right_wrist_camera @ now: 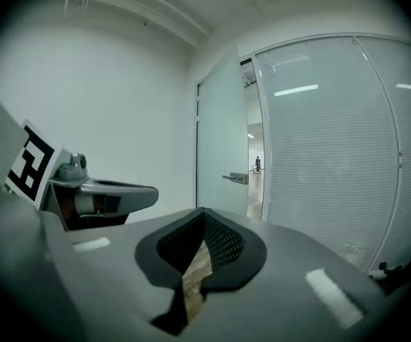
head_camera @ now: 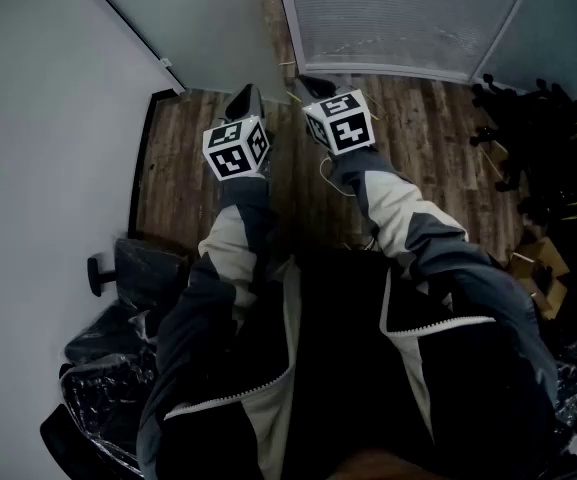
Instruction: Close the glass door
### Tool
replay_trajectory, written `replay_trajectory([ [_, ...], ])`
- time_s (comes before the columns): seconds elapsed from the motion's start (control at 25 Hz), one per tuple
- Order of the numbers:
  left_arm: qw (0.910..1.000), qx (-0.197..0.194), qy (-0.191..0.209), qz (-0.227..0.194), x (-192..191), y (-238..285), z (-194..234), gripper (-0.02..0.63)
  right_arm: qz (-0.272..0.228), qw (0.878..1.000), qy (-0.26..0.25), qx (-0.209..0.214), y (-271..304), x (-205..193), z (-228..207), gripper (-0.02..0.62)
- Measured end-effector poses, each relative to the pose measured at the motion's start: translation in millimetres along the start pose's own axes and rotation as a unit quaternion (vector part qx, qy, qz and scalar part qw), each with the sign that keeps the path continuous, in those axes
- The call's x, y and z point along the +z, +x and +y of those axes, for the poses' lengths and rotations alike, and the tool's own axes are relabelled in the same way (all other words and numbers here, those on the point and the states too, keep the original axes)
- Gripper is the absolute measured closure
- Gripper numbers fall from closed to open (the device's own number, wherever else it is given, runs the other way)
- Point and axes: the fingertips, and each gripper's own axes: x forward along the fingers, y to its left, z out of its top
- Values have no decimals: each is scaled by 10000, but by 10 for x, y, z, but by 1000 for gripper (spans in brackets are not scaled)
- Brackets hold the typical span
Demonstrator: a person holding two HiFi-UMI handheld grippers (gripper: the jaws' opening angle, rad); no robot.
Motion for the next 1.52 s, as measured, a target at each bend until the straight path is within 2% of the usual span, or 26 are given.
replay_trajectory([
  [0.64,10000,83,-1,17,-1,34,11,601,-39,9998,-63,186,38,-12,13,575],
  [0.8,9999,132,20,29,-5,53,-1,601,-72,9997,-90,233,3,-8,-41,591],
  [1.04,9998,208,-31,39,-2,79,51,601,-42,9987,-91,508,57,-24,-5,592],
  [1.32,9997,221,-41,96,-77,185,234,601,86,9981,-111,605,296,-109,25,592],
  [1.52,9998,84,-186,52,-95,466,459,601,221,9968,-264,716,613,-136,49,592],
])
